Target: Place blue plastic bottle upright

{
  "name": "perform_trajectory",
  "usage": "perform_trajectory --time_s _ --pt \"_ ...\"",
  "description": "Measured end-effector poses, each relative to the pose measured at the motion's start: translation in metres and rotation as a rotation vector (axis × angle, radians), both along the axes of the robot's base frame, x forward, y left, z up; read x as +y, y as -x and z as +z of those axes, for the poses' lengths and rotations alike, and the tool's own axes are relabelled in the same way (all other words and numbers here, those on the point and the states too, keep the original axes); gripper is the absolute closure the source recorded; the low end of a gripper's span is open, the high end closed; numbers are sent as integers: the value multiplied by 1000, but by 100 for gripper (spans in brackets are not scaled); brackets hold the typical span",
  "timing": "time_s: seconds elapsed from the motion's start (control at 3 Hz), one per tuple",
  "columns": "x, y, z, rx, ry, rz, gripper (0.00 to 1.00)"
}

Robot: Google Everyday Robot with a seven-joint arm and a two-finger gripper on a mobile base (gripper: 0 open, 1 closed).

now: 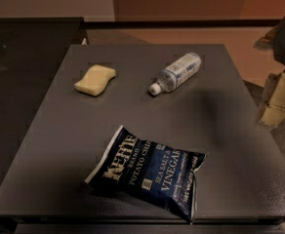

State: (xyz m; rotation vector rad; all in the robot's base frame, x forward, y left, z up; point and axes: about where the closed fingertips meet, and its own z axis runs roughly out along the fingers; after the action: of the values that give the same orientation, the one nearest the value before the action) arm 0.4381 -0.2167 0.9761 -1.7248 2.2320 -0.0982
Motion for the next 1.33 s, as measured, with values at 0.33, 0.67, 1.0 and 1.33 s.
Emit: perform_trajectory --time_s 0.33,0.67,1.0,1.33 --pt "0 0 0 0 0 0 0" --pt "4 -5 2 -21 5 24 0" --pt "15 -23 2 -59 8 95 0" --pt "29 -51 -2 -86 22 202 0"
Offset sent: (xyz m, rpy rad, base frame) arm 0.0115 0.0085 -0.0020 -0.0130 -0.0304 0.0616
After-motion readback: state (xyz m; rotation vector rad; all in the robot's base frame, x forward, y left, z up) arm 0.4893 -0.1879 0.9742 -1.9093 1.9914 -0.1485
